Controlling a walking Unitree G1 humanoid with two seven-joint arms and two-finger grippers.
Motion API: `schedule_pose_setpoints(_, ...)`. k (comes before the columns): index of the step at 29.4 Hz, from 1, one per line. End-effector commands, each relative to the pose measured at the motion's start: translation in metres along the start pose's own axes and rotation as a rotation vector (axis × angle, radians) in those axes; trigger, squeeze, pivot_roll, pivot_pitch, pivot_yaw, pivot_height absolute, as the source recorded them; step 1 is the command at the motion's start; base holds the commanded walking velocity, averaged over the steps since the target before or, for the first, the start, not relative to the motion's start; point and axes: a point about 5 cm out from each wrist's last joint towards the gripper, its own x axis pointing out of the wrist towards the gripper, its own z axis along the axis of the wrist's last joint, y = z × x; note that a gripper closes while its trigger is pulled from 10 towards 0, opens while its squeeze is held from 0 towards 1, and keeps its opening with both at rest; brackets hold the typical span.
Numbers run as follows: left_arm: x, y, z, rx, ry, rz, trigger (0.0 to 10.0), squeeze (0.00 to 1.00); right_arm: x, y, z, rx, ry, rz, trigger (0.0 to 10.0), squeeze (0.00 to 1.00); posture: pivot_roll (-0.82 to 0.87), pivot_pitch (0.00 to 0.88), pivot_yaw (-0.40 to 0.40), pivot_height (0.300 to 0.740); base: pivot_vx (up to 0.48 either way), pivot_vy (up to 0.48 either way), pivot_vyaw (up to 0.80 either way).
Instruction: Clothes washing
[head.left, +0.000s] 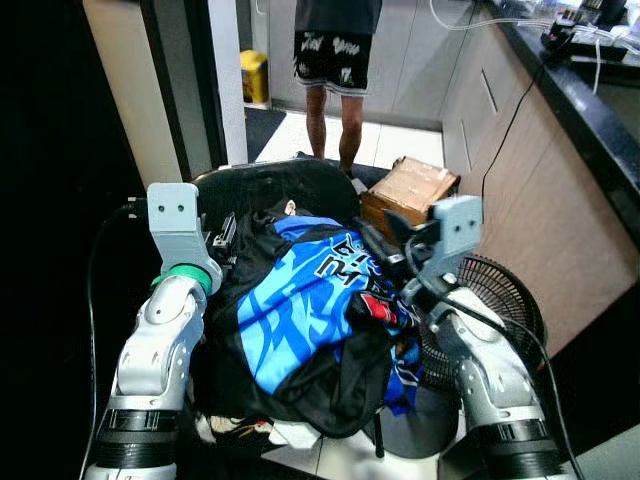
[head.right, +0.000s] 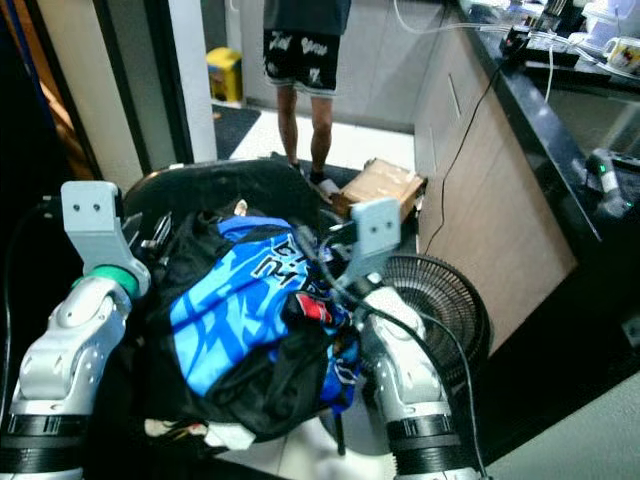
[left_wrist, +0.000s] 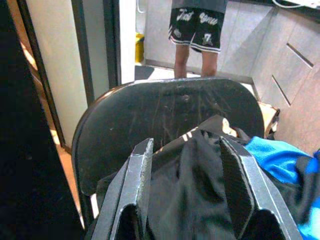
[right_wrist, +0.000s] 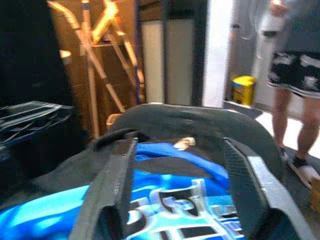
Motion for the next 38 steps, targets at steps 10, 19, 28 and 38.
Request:
schedule_pose_setpoints(10, -0.006, -0.012, -0.006, 0.022, 0.039, -0.126, 10.0, 0.0, -0.032, 0.01, -0.065, 0.057, 0.491, 0.12, 10.0, 1.0, 0.1, 0.014, 0.036, 0.74, 0.0, 0.0, 0.0)
schedule_pose_setpoints(19, -0.005, -0.016, -0.006, -0.003, 0.042, -0.14, 10.0, 0.0, -0.037, 0.008, -0.079, 0.048, 0.548, 0.057, 10.0, 0.0, 0.1, 0.022, 0.042, 0.74, 0.0, 0.0, 0.0)
schedule_pose_setpoints(28, -0.005, -0.007, -0.005, 0.0, 0.04, -0.095, 10.0, 0.0, -0.026, 0.003, -0.065, 0.077, 0.474, 0.008, 0.0, 0.0, 0.11, 0.025, 0.038, 0.74, 0.0, 0.0, 0.0)
schedule_pose_setpoints(38, -0.005, -0.007, -0.005, 0.013, 0.045, -0.093, 10.0, 0.0, -0.024, 0.002, -0.06, 0.096, 0.442, -0.004, 0.0, 0.0, 0.11, 0.023, 0.043, 0.74, 0.0, 0.0, 0.0)
